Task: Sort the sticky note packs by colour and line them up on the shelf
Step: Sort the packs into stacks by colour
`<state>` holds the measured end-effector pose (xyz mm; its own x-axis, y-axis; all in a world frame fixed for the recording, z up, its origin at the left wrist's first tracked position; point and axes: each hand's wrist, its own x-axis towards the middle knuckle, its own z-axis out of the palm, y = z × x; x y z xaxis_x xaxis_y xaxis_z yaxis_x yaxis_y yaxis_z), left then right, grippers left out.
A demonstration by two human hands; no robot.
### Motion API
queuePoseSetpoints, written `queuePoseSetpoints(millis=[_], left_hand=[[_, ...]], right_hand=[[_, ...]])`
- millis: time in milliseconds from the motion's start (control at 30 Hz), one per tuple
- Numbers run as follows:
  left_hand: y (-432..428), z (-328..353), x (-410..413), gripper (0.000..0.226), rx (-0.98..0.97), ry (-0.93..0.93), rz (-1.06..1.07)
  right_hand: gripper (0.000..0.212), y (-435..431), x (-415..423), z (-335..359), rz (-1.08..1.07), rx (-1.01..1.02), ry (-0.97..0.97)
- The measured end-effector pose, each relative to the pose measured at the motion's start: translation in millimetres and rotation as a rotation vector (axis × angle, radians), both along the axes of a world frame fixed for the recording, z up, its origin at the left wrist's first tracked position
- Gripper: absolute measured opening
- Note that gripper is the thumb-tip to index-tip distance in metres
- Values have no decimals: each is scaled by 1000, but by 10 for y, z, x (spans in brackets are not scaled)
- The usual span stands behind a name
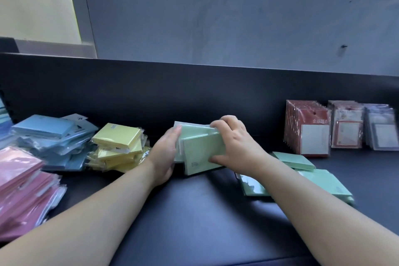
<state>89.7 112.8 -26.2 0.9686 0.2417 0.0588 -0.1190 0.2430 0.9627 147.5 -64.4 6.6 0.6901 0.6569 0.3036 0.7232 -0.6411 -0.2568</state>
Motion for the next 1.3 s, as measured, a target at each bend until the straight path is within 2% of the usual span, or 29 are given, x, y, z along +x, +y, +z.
queuePoseSetpoints(millis=[100, 167, 267, 333, 400, 467, 567, 700, 800, 967, 1133, 1200, 1300], left_hand=[[-40, -17, -55, 43, 160, -92, -78], [-61, -43, -65, 40, 300, -145, -95], [-75, -65, -49, 39, 503, -197, -19], [-76, -67, -38, 50, 603, -177, 113], [-85, -62, -37, 71, 660, -109, 230], [-93, -76, -25, 84, 665, -44, 292], [-94, -110, 15, 82, 569, 31, 314], [-115, -136, 54, 84, 487, 94, 159], [-126, -113, 98, 92, 502, 145, 116], [-176, -54, 185, 76, 622, 218, 124], [-347, 2, 326, 43, 652, 231, 205], [-432, 12, 412, 42, 637, 213, 222], [-586, 27, 560, 52, 649, 180, 224]], right_hand=[[101, -9, 38, -15, 8, 62, 164], [93, -13, 64, -28, 10, 113, 190], [65, -14, 63, -53, -12, 195, 106], [61, -16, 54, -69, -18, 208, 83], [66, -12, 49, -81, -15, 196, 113], [68, 2, 38, -87, -21, 197, 153], [69, 40, 43, -87, -82, 282, 240], [79, 95, 34, -85, -173, 330, 441], [79, 103, 38, -73, -200, 353, 483], [76, 69, 132, -13, -228, 307, 476], [64, -66, 319, 87, -215, 122, 302], [60, -181, 394, 119, -219, 103, 281], [57, -375, 521, 145, -246, 87, 240]])
